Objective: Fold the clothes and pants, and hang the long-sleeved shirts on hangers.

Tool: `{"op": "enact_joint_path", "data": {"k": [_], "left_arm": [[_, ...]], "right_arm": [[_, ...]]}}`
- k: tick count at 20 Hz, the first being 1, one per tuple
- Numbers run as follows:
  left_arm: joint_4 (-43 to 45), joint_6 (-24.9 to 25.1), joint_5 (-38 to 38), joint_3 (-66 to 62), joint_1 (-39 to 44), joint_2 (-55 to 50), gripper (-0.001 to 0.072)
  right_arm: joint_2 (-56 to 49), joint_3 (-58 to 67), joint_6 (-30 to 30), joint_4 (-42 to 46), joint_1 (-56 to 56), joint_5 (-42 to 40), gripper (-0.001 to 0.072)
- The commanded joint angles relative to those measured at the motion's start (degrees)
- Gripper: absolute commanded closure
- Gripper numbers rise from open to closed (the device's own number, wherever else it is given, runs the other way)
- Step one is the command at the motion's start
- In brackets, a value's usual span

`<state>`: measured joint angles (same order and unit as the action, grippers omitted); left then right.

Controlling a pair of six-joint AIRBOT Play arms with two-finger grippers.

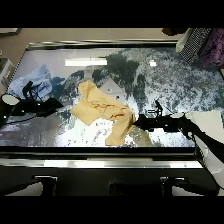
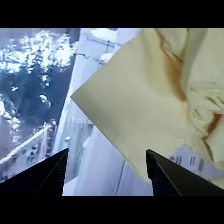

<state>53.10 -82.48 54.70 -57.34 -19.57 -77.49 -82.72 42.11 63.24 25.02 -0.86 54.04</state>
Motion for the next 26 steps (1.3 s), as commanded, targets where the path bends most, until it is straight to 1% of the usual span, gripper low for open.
{"op": "enact_joint_path", "data": {"k": [1,5,9,13,15,16,17,18,22,24,26], "left_arm": [[-1.7,3.3,-7.8,4.0,1.1,-4.7,0.0177],[-9.6,9.2,-10.3,3.9,3.3,-10.5,0.0178],[-11.1,9.2,-12.2,3.3,5.6,-13.9,0.0178],[-11.1,9.2,-14.8,3.1,7.6,-14.3,0.0188],[-11.1,9.1,-14.7,3.1,8.2,-14.3,0.0281],[-11.2,8.9,-14.6,3.1,8.2,-14.3,0.0344],[-11.2,8.6,-13.9,3.1,8.2,-14.2,0.0542],[-11.1,8.6,-13.1,3.1,8.1,-14.0,0.0695],[-11.1,9.1,-11.4,2.3,8.1,-9.5,0.0692],[-11.0,9.2,-11.0,0.3,7.9,-5.2,0.0692],[-10.8,9.2,-10.1,-3.7,7.2,-0.3,0.0693]], "right_arm": [[1.5,0.1,0.7,-0.1,0.0,2.8,0.0683],[1.8,0.1,0.6,-0.1,0.0,4.9,0.0683],[2.2,0.1,0.6,-0.2,0.0,5.2,0.0683],[2.3,0.1,0.6,-0.2,0.0,6.7,0.0683],[2.3,0.1,0.6,-0.2,0.0,6.7,0.0683],[2.3,0.1,0.6,-0.2,0.0,6.7,0.0683],[2.6,0.1,0.6,-0.2,0.0,6.5,0.0684],[3.3,0.1,0.6,-0.1,0.0,5.9,0.0684],[9.4,0.6,0.4,1.1,0.0,0.8,0.0685],[13.1,3.6,1.7,6.3,0.0,0.0,0.0685],[16.7,9.3,5.2,14.8,0.0,0.0,0.0685]]}}
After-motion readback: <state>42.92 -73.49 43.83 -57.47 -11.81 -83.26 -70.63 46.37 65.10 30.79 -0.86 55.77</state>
